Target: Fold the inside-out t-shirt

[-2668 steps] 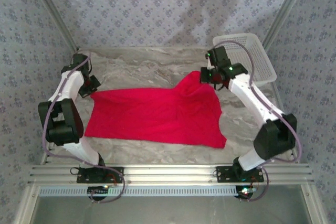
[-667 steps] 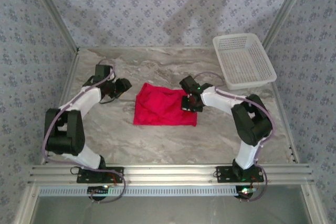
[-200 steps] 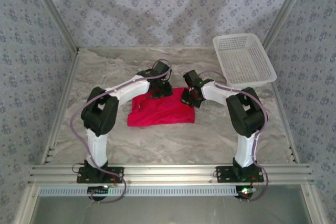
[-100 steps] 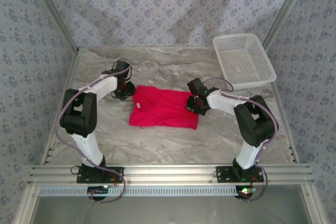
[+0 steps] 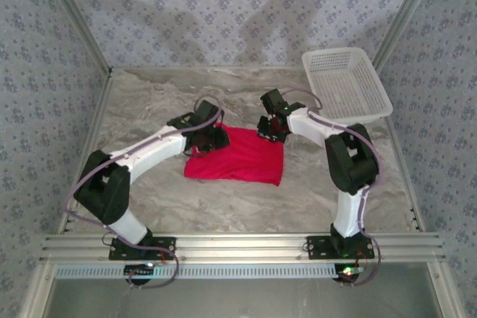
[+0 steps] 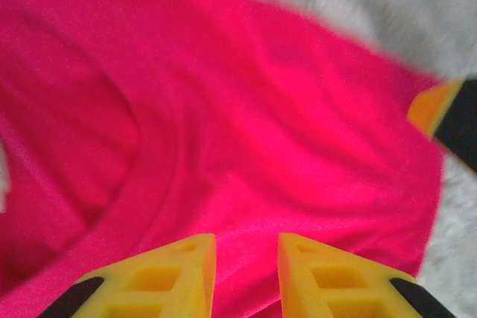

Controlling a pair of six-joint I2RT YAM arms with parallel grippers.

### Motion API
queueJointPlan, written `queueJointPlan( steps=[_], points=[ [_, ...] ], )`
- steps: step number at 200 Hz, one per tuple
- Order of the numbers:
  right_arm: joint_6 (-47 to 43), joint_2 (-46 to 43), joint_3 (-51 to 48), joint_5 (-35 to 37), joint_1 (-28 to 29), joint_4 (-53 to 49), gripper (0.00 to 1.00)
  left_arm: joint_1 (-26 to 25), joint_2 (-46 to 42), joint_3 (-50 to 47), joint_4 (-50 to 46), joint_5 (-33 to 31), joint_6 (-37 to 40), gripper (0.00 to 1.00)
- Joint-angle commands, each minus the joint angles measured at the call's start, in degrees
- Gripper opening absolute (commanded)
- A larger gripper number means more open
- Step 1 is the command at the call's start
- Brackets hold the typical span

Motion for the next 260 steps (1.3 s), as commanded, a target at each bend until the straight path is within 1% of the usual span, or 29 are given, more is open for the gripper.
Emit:
queueJointPlan(
  steps=[1, 13, 16, 37, 51, 62, 72, 85, 91, 101, 107, 119, 130, 143, 149, 162, 163, 164, 168, 171, 188, 213, 231, 243, 254, 260],
  points=[
    [-1.15, 2.05, -3.68, -1.15, -0.30, -3.44, 0.20, -0.25, 4.63, -2.99, 3.55, 2.03, -3.56, 0.27],
    [-0.79, 0.00, -6.86, -0.04, -0.16, -3.26, 0.20, -0.08, 6.86, -2.89, 3.01, 0.82, -2.12, 0.27],
    [-0.71, -0.66, -9.11, 0.34, -0.06, -3.29, 0.20, 0.01, 7.34, -2.72, 2.86, 0.36, -1.57, 0.27],
    [1.37, -8.09, -18.00, 1.87, 1.70, -2.74, 0.20, 2.03, 11.66, 1.00, 1.37, -1.91, 4.11, 0.27],
    [4.91, -14.65, -23.91, 2.47, 5.77, -2.02, 0.19, 3.49, 14.65, 6.34, -1.10, -3.04, 8.95, 0.25],
    [8.66, -20.00, -26.83, 4.00, 11.41, -2.11, 0.20, 3.79, 16.13, 10.68, -2.72, -4.29, 12.63, 0.24],
    [11.58, -24.03, -27.52, 5.74, 16.11, -2.47, 0.21, 3.81, 16.56, 14.14, -3.93, -5.48, 15.54, 0.24],
    [12.97, -27.94, -26.22, 8.65, 18.95, -5.25, 0.23, 3.80, 16.10, 17.50, -5.33, -6.25, 18.22, 0.25],
    [12.98, -29.35, -25.61, 8.71, 18.93, -5.68, 0.26, 3.82, 15.39, 18.49, -6.08, -6.86, 18.98, 0.26],
    [10.78, -31.38, -24.76, 8.18, 18.00, -4.82, 0.35, 3.88, 13.46, 19.12, -6.39, -7.28, 20.44, 0.30],
    [7.97, -32.00, -24.13, 8.20, 17.12, -3.67, 0.40, 3.87, 12.02, 18.77, -6.27, -7.81, 21.18, 0.36],
    [1.37, -31.77, -22.40, 8.11, 14.12, -0.65, 0.55, 3.99, 8.55, 17.16, -5.69, -9.18, 22.30, 0.50],
    [-4.91, -29.35, -20.13, 7.46, 10.74, 1.74, 0.63, 4.75, 5.19, 14.55, -4.51, -9.47, 22.72, 0.60],
    [-11.37, -24.56, -16.55, 6.62, 6.97, 3.23, 0.73, 6.77, 1.39, 10.74, -2.35, -6.98, 22.34, 0.68],
    [-13.11, -21.61, -14.11, 5.94, 5.28, 3.29, 0.75, 7.98, -0.33, 8.89, -1.39, -5.88, 21.78, 0.73],
    [-15.52, -14.22, -7.01, 2.98, 2.21, 2.56, 0.78, 10.36, -3.93, 4.43, 1.44, -4.11, 20.36, 0.89],
    [-15.74, -13.61, -6.16, 2.80, 2.02, 2.43, 0.78, 10.55, -4.15, 4.05, 1.66, -3.96, 20.04, 0.89],
    [-15.89, -13.31, -5.46, 2.71, 1.83, 2.32, 0.78, 10.68, -4.48, 3.73, 1.87, -3.89, 20.04, 0.92],
    [-16.48, -10.68, -3.10, 2.23, 1.39, 1.88, 0.78, 11.31, -5.54, 2.34, 2.77, -3.69, 19.51, 0.98],
    [-16.93, -8.87, -1.42, 2.07, 1.17, 1.41, 0.78, 11.80, -6.26, 1.32, 3.41, -3.65, 19.16, 0.99],
    [-19.59, 0.75, 8.06, 2.09, 0.60, -2.29, 0.79, 14.22, -9.35, -2.76, 5.98, -1.99, 18.05, 1.00],
    [-21.89, 10.95, 18.39, 1.46, 0.09, -5.53, 0.78, 16.17, -9.06, -4.33, 5.37, 1.29, 16.98, 0.99],
    [-23.30, 16.32, 23.46, 1.43, -0.08, -5.63, 0.77, 16.74, -9.21, -7.54, 8.59, 3.98, 14.82, 0.92],
    [-24.19, 19.53, 26.66, 1.43, -0.16, -8.08, 0.76, 17.46, -9.06, -9.94, 11.43, 6.72, 13.01, 0.87],
    [-24.82, 21.67, 28.44, 1.27, -0.10, -8.55, 0.72, 18.08, -8.17, -11.31, 12.92, 8.48, 11.90, 0.82],
    [-24.84, 22.49, 29.00, 0.50, -0.10, -8.79, 0.66, 18.33, -7.29, -11.59, 13.41, 9.42, 11.76, 0.78]
  ],
)
